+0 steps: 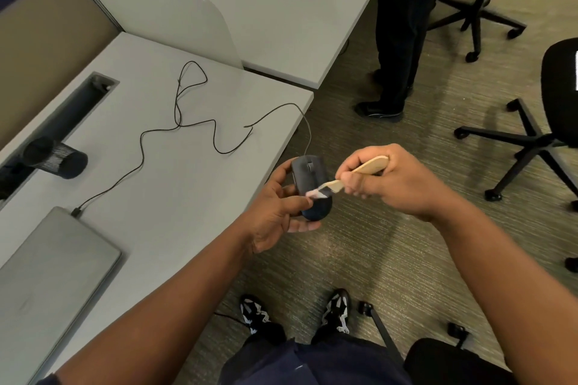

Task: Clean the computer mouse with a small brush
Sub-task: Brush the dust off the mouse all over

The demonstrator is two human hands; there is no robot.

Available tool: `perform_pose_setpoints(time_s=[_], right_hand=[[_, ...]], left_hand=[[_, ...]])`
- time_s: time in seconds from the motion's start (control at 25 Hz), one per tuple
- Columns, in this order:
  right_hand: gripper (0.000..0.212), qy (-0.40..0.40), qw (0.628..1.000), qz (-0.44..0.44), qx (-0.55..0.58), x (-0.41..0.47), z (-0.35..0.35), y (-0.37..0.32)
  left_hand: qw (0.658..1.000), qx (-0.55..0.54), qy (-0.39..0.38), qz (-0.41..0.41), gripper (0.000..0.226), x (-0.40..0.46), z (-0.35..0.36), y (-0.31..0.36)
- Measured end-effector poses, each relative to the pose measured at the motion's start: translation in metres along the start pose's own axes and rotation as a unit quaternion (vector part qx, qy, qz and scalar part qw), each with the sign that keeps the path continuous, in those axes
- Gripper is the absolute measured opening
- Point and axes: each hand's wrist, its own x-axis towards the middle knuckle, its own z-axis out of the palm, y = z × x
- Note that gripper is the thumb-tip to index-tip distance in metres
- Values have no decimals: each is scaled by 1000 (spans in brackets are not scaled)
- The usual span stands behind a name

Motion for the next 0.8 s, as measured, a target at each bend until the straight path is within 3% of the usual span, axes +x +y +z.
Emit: perform_pose_setpoints(time_s=[0.12, 0.24, 0.36, 0.44, 0.56, 0.64, 0.72, 0.8], right_hand=[[16, -9, 999, 43, 28, -5, -15, 5], [15, -37, 997, 58, 27, -6, -12, 11], [19, 43, 996, 73, -13, -3, -2, 19], [20, 101, 992, 77, 26, 0, 4, 23], [40, 153, 986, 57, 21, 4, 17, 28], [34, 180, 983, 34, -4, 10, 29, 28], [24, 158, 987, 17, -15, 18, 45, 28], [19, 87, 995, 16, -54, 27, 67, 28]], left_hand=[[998, -59, -6, -7, 79, -5, -1, 4], [997, -81, 12, -11, 55, -5, 2, 10], [996, -86, 34, -11, 50, -5, 5, 12], [995, -85, 53, -6, 50, -7, 4, 11], [992, -95, 82, 5, 46, -10, -4, 8], [991, -88, 96, 11, 42, -13, -12, 5], [990, -77, 116, 12, 40, -15, -20, 2], [989, -77, 128, 11, 43, -18, -32, -2]])
